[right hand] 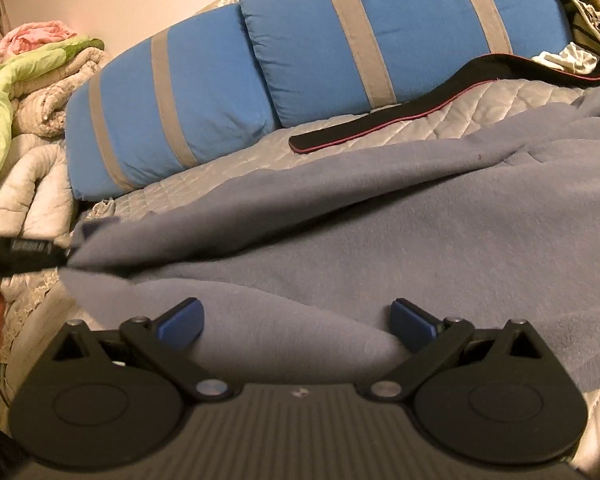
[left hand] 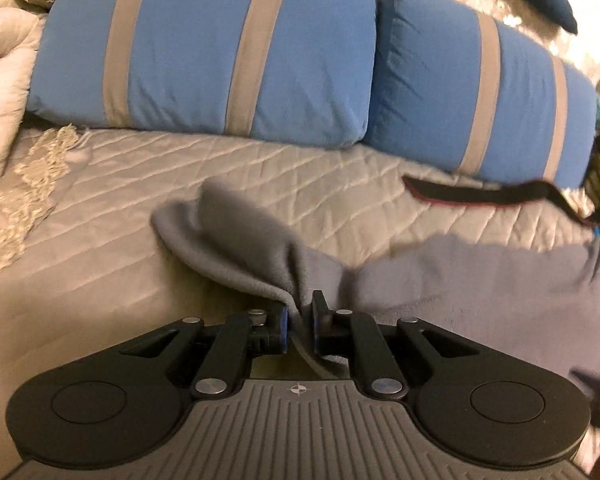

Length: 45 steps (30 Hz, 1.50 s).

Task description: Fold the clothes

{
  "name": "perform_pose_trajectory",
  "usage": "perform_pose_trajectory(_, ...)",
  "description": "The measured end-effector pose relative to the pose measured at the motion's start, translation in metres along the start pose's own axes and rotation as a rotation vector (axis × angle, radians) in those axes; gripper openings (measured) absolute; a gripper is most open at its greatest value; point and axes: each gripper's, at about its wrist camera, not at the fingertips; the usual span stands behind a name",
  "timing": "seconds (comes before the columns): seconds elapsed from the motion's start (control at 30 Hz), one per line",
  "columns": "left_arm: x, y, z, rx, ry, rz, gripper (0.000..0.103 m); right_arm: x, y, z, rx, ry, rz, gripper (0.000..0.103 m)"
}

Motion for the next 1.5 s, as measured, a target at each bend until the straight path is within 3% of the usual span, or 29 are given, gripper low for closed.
perform_pose_trajectory(0.27,-0.018,-0.018,0.011,-0.02,0.07,0.024,0.02,-0.001,0.0,0.004,-0.02,-0.002,0.008,0.103)
perform_pose_trajectory(0.33,-0.019,-0.023,0.012,-0.025,0.086,0.012,0.036,-0.001,0.0,0.005,-0.023,-0.004,0.009,0.103)
perform_pose_trajectory(0.43,-0.014,-0.034,0.013,0.009,0.131,-0.082,0.054,0.0,0.0,0.004,-0.023,-0.005,0.011,0.103)
perform_pose_trajectory(0.57,-0.004,-0.042,0.013,0.077,0.207,-0.202,0.059,0.0,0.0,0.005,-0.027,-0.009,0.011,0.103)
perform_pose_trajectory(0.67,0.01,-0.037,0.03,0.052,0.098,-0.183,0.059,-0.001,0.001,0.006,-0.033,-0.024,0.013,0.103)
perform_pose_trajectory(0.8,0.029,-0.02,0.078,-0.076,-0.251,-0.056,0.059,-0.001,0.002,0.007,-0.043,-0.034,0.014,0.103)
perform_pose_trajectory(0.9,0.03,-0.013,0.106,-0.14,-0.429,0.008,0.058,-0.001,0.004,0.008,-0.049,-0.039,0.015,0.103)
perform_pose_trajectory(1.17,0.021,0.009,0.134,-0.239,-0.618,0.135,0.054,-0.001,0.007,0.013,-0.066,-0.062,0.017,0.103)
perform_pose_trajectory(1.27,0.015,0.02,0.141,-0.281,-0.687,0.173,0.04,-0.001,0.006,0.013,-0.066,-0.064,0.015,0.103)
perform_pose_trajectory(1.33,0.013,0.027,0.144,-0.308,-0.721,0.186,0.016,0.0,0.006,0.012,-0.061,-0.062,0.012,0.103)
perform_pose_trajectory(1.43,0.013,0.025,0.147,-0.315,-0.747,0.164,0.003,0.002,0.005,0.011,-0.052,-0.055,0.003,0.103)
perform_pose_trajectory(1.5,0.017,0.017,0.147,-0.321,-0.744,0.114,0.003,0.003,0.004,0.012,-0.055,-0.064,-0.003,0.103)
Point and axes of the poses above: each gripper's, at about its wrist camera, not at the fingertips, and y roughly the way its jaws point, z to its left, x to its top, and after that the axes turned 6 degrees about -y, right-handed
